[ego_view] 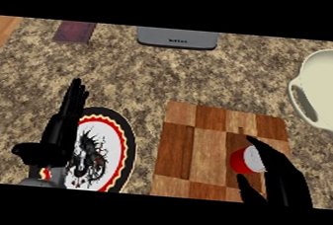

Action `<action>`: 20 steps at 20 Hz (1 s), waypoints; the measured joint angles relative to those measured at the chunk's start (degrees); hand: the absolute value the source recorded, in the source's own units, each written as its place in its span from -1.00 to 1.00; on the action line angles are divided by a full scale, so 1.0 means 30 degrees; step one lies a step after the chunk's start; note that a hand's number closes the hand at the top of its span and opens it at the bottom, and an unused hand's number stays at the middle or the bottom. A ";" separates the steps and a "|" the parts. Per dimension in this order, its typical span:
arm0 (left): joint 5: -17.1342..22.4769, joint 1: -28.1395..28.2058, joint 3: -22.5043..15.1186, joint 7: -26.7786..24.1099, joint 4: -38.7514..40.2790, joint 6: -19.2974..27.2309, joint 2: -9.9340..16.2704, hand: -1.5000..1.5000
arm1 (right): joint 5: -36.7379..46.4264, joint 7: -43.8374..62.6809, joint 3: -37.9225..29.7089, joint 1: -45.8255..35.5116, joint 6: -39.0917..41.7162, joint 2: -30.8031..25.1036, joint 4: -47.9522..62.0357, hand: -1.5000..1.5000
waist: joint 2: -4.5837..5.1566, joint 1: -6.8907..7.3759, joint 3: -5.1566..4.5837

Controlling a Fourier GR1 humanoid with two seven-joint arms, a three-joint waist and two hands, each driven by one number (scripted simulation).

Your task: Pick the can from the cutting board and place it in the pot

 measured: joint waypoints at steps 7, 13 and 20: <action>-0.0044 0.0161 0.0451 0.0188 -0.0174 -0.0639 -0.0183 0.00 | 0.1301 -0.0970 -0.0222 -0.0501 -0.1550 0.0319 0.0496 1.00 | -0.0028 0.0000 -0.0023; -0.0531 0.0094 0.0308 0.0137 -0.0158 -0.0587 -0.0696 0.00 | 0.1098 -0.1482 -0.0644 -0.2314 -0.0330 0.0354 0.2013 1.00 | -0.0009 0.0126 -0.0031; -0.0562 0.0320 0.0230 0.0002 -0.0343 -0.0902 -0.0604 0.00 | -0.0173 -0.1991 -0.1216 -0.8345 0.4897 0.0020 0.7049 1.00 | 0.0151 0.0609 0.0018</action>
